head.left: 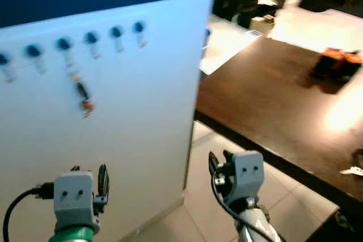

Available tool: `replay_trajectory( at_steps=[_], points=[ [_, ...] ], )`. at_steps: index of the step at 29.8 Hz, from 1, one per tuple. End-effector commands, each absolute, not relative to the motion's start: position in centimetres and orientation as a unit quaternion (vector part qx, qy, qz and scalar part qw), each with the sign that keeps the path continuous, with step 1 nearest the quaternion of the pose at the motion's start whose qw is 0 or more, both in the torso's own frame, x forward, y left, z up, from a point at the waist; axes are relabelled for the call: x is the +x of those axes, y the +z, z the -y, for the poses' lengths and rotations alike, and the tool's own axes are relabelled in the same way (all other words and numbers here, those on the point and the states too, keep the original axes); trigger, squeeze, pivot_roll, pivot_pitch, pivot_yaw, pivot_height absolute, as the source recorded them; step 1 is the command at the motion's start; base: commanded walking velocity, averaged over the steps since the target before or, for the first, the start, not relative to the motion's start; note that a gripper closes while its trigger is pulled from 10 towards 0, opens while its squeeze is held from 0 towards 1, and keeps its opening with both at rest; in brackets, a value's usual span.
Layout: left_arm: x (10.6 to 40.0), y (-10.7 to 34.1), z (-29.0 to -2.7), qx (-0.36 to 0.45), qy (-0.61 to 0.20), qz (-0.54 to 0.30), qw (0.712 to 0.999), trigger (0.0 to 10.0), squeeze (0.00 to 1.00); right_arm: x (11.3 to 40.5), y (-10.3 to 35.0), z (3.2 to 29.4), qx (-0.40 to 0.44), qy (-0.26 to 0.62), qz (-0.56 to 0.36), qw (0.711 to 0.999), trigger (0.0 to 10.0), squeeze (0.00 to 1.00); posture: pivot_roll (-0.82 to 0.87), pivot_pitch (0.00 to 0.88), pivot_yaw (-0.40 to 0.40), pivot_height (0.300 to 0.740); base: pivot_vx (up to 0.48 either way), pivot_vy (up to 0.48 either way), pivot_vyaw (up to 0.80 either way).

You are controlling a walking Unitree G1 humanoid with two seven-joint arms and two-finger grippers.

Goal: Hang keys on a hook

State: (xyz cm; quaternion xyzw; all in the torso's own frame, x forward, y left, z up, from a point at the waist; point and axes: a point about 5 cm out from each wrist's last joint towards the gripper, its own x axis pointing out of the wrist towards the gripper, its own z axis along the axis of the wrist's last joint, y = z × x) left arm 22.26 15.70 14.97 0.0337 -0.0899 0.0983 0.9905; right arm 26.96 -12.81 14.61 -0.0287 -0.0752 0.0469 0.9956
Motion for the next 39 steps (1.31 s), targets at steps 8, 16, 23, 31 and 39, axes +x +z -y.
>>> replay_trajectory(
  at_steps=[8,16,23,31,39],
  points=[
    [21.85,14.32,-16.40,0.034,0.110,0.072,0.991,10.0,0.00,26.92,14.62,12.28,-0.023,0.053,0.073,0.996,10.0,0.00,-0.13,0.118,0.118,0.740,0.000,0.000,-0.80],
    [21.93,14.34,-16.44,0.033,0.110,0.072,0.991,10.0,0.00,26.98,14.67,12.24,-0.023,0.054,0.072,0.996,10.0,0.00,-0.13,0.125,0.118,0.740,0.000,0.000,-0.80],
    [21.96,14.37,-16.48,0.032,0.109,0.071,0.991,10.0,0.00,27.01,14.72,12.19,-0.023,0.054,0.071,0.996,10.0,0.00,-0.13,0.131,0.119,0.740,0.000,0.000,-0.80],
    [21.98,14.55,-16.35,0.034,0.104,0.075,0.991,10.0,0.00,27.07,14.78,12.22,-0.023,0.054,0.070,0.996,10.0,0.00,-0.13,0.135,0.118,0.740,0.000,0.000,-0.80],
    [22.02,14.51,-16.36,0.031,0.104,0.072,0.991,10.0,0.00,27.09,14.77,12.22,-0.023,0.054,0.069,0.996,10.0,0.00,-0.13,0.135,0.118,0.740,0.000,0.000,-0.80]
  ],
)
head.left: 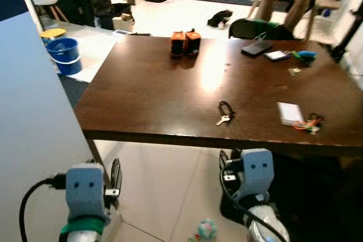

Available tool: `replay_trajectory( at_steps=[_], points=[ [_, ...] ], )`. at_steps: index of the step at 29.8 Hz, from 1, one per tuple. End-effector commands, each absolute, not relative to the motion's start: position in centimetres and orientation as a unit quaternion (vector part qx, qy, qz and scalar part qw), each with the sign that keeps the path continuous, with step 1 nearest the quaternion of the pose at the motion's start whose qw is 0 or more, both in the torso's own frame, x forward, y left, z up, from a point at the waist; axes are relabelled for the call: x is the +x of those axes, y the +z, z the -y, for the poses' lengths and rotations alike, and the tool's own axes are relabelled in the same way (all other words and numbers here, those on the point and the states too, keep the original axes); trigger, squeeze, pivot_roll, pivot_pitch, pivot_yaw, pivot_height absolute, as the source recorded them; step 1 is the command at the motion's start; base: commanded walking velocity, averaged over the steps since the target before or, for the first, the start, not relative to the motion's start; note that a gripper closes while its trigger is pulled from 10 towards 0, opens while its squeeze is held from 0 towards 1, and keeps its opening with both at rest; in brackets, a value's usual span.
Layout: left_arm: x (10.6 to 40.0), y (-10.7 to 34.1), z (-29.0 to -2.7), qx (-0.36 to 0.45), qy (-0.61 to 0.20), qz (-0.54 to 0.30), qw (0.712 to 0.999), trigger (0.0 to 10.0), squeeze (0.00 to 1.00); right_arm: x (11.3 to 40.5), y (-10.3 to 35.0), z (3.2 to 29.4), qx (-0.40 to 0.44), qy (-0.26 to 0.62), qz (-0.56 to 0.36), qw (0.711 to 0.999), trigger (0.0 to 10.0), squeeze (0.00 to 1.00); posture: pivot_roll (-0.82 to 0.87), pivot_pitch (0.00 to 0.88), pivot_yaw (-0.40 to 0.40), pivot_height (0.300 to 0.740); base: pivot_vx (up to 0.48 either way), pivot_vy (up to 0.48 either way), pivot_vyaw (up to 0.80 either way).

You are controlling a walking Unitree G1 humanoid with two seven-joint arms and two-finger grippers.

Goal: Hang keys on a hook

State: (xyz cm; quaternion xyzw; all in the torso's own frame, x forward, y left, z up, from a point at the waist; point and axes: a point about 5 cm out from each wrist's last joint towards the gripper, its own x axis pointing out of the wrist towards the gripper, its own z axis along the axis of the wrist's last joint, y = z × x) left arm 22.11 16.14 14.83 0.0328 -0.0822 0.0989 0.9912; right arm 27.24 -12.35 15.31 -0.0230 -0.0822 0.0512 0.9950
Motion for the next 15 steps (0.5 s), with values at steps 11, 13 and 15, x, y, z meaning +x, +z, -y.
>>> replay_trajectory(
  at_steps=[11,13,15],
  points=[
    [22.06,14.54,-16.31,0.032,0.101,0.072,0.992,10.0,0.00,27.08,14.84,12.20,-0.025,0.055,0.069,0.996,10.0,0.00,-0.13,0.139,0.118,0.740,0.000,0.000,-0.22],
    [22.07,14.55,-16.29,0.034,0.100,0.072,0.992,10.0,0.00,27.09,14.85,12.21,-0.026,0.055,0.069,0.996,10.0,0.00,-0.13,0.139,0.118,0.740,0.000,0.000,0.00],
    [22.08,14.56,-16.27,0.035,0.100,0.072,0.992,10.0,0.00,27.09,14.85,12.21,-0.026,0.055,0.069,0.996,10.0,0.00,-0.13,0.139,0.118,0.740,0.000,0.000,0.00]
  ],
)
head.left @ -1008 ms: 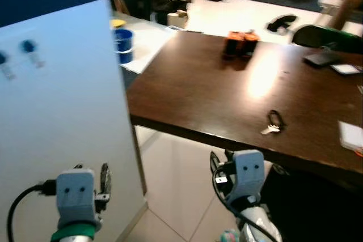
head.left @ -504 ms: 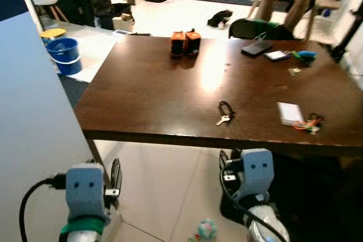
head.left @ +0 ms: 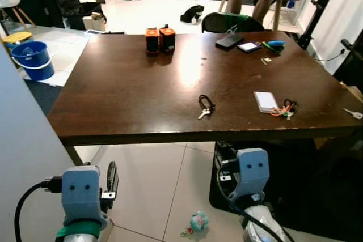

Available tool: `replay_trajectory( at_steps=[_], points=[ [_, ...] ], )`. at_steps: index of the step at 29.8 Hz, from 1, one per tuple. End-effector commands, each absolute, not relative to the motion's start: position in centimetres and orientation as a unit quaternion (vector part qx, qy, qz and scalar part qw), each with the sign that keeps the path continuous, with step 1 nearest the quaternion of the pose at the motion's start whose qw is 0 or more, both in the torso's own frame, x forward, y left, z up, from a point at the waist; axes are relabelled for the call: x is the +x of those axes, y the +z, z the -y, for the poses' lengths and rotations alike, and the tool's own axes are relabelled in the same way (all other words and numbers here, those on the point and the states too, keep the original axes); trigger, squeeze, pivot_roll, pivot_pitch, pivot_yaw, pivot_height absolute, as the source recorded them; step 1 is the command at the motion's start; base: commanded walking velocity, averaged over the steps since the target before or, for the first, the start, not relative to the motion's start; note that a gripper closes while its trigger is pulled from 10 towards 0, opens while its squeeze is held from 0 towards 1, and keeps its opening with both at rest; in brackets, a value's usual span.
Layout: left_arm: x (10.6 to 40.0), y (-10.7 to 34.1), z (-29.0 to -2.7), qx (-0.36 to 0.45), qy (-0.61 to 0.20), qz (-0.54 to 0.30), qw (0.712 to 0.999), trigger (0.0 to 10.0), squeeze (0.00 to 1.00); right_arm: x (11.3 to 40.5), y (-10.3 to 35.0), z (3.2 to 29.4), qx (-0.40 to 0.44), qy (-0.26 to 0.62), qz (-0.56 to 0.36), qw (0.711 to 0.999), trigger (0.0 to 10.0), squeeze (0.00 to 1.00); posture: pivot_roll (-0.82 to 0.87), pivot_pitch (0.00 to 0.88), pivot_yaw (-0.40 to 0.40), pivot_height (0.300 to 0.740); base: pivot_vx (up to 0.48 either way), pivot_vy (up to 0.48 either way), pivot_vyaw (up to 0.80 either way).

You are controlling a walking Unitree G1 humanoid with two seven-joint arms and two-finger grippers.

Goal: Hang keys on a hook

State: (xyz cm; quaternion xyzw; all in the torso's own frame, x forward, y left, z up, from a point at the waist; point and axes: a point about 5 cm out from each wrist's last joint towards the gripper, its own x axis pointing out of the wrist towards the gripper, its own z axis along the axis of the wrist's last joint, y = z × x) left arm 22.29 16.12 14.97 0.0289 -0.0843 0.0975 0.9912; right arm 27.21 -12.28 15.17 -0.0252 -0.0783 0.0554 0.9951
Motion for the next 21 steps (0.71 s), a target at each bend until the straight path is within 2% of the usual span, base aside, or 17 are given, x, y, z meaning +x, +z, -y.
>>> replay_trajectory(
  at_steps=[1,21],
  points=[
    [22.07,14.56,-16.25,0.036,0.099,0.072,0.992,10.0,0.00,27.10,14.85,12.20,-0.027,0.055,0.069,0.996,10.0,0.00,-0.13,0.139,0.118,0.740,0.000,-0.255,0.00],
    [22.01,14.61,-16.21,0.034,0.097,0.072,0.992,10.0,0.00,27.10,14.86,12.18,-0.028,0.055,0.068,0.996,10.0,0.00,-0.12,0.142,0.119,0.740,0.000,-0.433,0.00]
  ],
)
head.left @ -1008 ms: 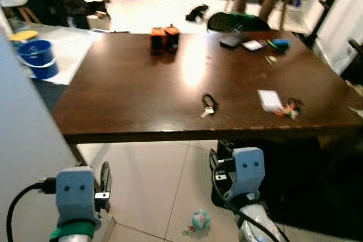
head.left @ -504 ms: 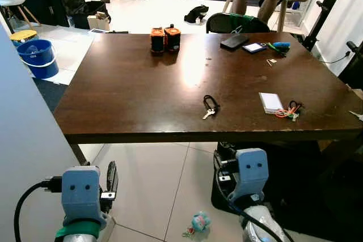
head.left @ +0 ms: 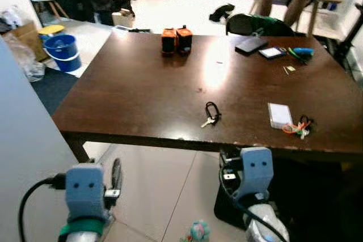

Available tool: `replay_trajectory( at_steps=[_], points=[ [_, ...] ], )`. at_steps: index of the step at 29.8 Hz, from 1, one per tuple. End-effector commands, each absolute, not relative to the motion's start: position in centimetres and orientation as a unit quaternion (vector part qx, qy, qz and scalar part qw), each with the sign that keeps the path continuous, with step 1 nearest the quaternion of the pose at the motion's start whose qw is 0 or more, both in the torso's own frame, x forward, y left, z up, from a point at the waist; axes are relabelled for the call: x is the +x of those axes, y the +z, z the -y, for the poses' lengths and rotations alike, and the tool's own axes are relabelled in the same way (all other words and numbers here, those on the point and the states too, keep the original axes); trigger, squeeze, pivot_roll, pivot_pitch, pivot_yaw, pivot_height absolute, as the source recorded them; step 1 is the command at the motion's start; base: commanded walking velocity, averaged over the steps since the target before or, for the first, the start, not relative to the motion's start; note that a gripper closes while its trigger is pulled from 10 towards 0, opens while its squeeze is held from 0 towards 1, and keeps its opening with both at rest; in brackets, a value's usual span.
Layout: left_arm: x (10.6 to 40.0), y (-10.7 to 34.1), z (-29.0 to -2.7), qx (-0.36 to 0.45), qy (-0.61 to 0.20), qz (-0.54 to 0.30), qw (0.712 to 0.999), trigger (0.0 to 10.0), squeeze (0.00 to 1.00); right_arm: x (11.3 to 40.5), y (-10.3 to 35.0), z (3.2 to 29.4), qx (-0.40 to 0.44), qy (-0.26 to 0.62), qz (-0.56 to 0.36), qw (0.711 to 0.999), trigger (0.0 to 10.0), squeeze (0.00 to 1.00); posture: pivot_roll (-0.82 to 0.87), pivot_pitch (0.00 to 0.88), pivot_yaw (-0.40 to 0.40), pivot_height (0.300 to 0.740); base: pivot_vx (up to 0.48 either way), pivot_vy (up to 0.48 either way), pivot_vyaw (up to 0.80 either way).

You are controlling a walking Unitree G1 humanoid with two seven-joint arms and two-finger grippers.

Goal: Hang keys on a hook

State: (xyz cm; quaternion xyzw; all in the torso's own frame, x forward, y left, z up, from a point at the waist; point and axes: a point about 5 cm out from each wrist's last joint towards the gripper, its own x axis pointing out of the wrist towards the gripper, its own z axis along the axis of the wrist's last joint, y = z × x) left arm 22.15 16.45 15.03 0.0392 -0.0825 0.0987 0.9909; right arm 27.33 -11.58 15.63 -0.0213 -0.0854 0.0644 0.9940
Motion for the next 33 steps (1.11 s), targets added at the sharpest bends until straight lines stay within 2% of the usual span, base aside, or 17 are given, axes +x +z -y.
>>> replay_trajectory(
  at_steps=[1,19,23,33],
  points=[
    [22.01,14.61,-16.21,0.034,0.097,0.072,0.992,10.0,0.00,27.10,14.85,12.17,-0.028,0.055,0.068,0.996,10.0,0.00,-0.12,0.142,0.119,0.740,0.000,-0.480,0.00],
    [22.00,14.65,-16.17,0.034,0.094,0.073,0.992,10.0,0.00,27.09,14.86,12.16,-0.028,0.055,0.067,0.996,10.0,0.00,-0.12,0.142,0.119,0.740,0.000,-0.450,0.00],
    [22.01,14.67,-16.12,0.027,0.090,0.075,0.993,10.0,0.00,27.09,14.86,12.17,-0.029,0.055,0.067,0.996,10.0,0.00,-0.12,0.142,0.119,0.740,0.000,0.000,0.00],
    [21.96,14.88,-15.98,0.034,0.086,0.084,0.992,10.0,0.00,27.14,14.87,12.20,-0.028,0.054,0.067,0.996,10.0,0.00,-0.12,0.143,0.118,0.740,0.000,0.475,0.00]
  ],
)
